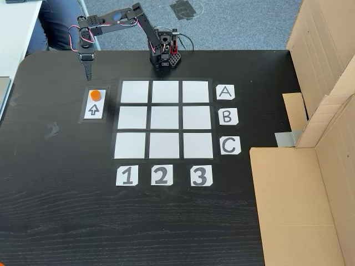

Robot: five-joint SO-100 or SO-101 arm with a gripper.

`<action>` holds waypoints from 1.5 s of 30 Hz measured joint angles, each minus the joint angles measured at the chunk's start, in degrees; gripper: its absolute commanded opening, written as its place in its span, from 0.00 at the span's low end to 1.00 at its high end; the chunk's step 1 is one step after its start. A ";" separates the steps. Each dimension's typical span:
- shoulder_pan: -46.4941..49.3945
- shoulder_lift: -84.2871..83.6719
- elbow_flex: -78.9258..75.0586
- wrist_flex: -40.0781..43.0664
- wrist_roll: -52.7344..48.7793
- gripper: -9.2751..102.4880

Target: Pick up the round, orange token and place it in the grid on square A1.

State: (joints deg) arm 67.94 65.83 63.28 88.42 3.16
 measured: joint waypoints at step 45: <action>-10.63 -16.88 -9.32 0.00 0.00 0.37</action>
State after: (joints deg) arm 57.30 48.96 53.96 88.42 3.16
